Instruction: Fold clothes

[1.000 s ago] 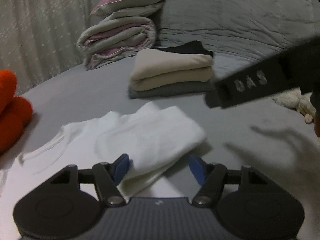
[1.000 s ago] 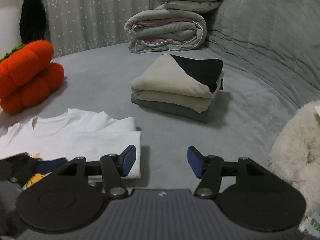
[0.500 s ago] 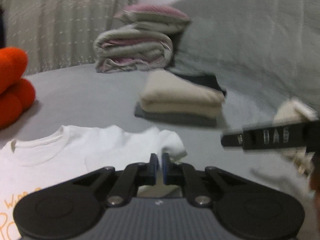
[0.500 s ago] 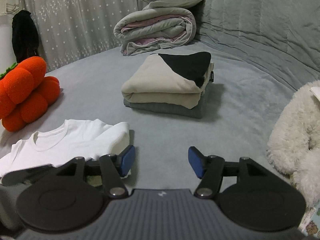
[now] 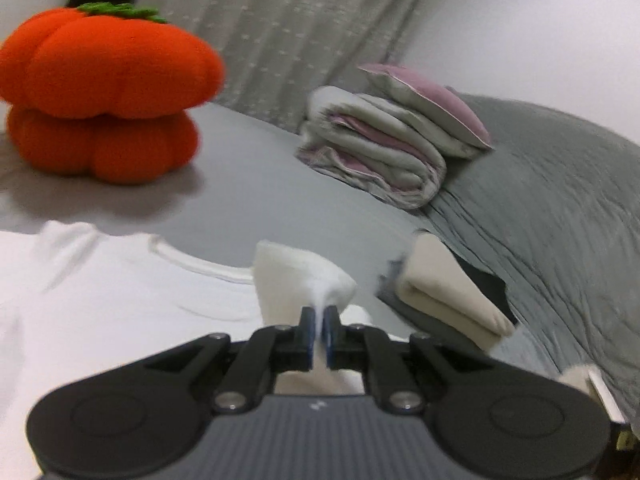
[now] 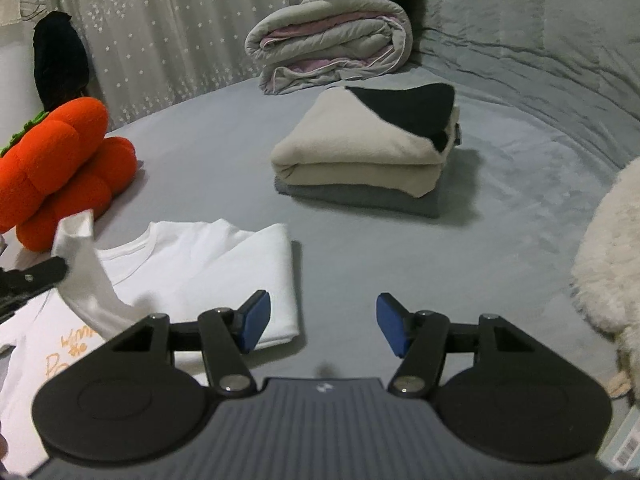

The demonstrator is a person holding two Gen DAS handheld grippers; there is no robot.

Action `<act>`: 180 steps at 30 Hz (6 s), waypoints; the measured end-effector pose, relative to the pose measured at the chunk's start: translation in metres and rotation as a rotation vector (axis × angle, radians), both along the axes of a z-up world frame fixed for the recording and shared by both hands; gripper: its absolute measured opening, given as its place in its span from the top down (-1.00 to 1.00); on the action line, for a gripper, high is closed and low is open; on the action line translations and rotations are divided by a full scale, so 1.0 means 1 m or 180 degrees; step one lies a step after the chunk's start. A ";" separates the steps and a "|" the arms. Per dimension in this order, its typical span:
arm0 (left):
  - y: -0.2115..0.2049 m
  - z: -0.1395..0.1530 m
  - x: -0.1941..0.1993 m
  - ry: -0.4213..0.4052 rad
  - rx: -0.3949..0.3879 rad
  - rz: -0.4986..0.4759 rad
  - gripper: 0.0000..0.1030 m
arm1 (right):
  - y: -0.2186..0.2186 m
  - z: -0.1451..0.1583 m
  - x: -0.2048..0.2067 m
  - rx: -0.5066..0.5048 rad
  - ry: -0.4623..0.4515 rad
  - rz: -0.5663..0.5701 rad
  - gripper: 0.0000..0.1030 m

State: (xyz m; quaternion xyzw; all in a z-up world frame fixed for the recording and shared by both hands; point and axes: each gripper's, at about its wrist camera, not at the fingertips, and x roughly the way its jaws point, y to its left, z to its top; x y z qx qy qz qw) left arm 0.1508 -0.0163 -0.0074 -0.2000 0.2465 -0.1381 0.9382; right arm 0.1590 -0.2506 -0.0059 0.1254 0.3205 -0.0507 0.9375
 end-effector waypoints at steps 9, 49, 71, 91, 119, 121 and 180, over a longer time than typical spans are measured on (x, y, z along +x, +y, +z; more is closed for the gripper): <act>0.056 0.013 0.000 -0.0433 0.0037 0.0312 0.91 | 0.033 -0.007 0.011 0.0000 0.0070 0.0222 -0.22; 0.163 -0.033 0.029 0.0245 -0.0305 0.0612 0.93 | 0.033 -0.022 0.069 0.0755 -0.0107 0.0885 -0.24; 0.171 -0.055 0.035 0.0059 0.0066 0.0841 0.93 | 0.033 -0.038 0.097 0.0642 -0.0343 0.0555 0.19; 0.177 -0.041 0.018 0.0153 0.0016 0.1007 0.93 | 0.127 -0.064 0.038 -0.2434 -0.0549 0.1518 0.87; 0.244 -0.025 -0.031 0.0822 -0.0023 0.1757 -0.07 | 0.103 -0.038 0.024 -0.1566 0.0095 0.1330 0.16; 0.253 -0.026 -0.037 0.0866 -0.0002 0.1805 -0.13 | 0.104 -0.035 0.021 -0.1487 0.0100 0.1308 0.10; 0.231 0.039 -0.066 -0.0548 -0.0469 0.2294 0.99 | 0.138 0.003 0.028 -0.0703 0.0077 0.1076 -0.29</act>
